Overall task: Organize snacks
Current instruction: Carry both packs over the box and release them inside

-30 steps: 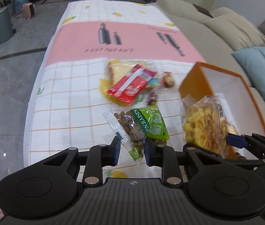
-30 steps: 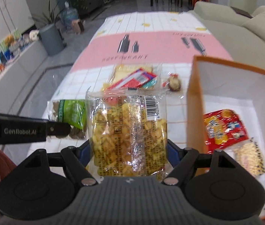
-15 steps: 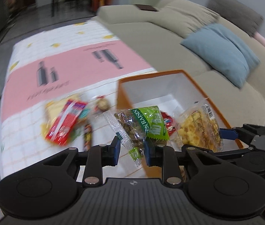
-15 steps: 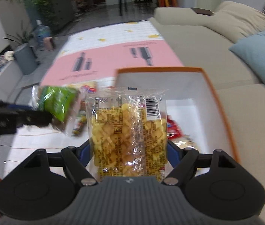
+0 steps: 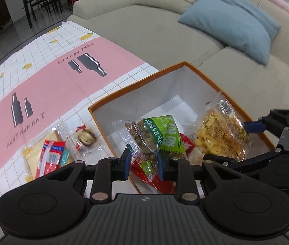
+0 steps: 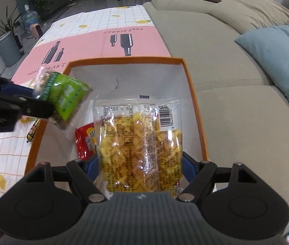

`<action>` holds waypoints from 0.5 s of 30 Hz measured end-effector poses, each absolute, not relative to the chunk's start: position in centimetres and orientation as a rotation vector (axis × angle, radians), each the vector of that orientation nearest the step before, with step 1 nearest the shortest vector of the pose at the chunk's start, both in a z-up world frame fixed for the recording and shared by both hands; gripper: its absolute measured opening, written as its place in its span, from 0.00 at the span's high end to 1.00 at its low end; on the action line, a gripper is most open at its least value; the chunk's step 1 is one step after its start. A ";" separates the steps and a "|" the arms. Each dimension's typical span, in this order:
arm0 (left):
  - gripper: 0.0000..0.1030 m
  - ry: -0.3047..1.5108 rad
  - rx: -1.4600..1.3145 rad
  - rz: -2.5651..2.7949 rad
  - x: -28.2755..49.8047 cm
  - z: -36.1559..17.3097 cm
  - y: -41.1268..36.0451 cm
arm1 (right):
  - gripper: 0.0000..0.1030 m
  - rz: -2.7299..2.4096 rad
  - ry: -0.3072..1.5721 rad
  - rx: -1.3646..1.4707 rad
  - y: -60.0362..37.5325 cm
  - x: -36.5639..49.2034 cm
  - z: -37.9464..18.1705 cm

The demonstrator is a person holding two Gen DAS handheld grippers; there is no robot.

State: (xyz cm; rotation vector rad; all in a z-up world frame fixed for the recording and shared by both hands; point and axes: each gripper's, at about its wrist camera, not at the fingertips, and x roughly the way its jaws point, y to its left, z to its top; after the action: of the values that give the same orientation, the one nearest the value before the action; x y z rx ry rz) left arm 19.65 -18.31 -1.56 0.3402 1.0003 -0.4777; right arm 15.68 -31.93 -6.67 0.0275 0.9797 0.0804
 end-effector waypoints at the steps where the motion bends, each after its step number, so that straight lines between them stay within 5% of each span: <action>1: 0.72 1.005 0.357 -0.473 20.2 -1.8 -18.5 | 0.26 0.088 0.981 0.022 -31.9 16.3 -6.9; 15: 0.72 1.075 0.525 -0.453 25.7 -5.8 -20.6 | 0.26 0.171 1.040 -0.074 -30.8 23.3 -9.8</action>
State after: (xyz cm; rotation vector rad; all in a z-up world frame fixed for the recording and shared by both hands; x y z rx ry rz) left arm 25.68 -20.62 -5.81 0.5251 1.0749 -0.4527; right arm 23.30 -30.80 -9.84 -0.0745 1.0397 0.1714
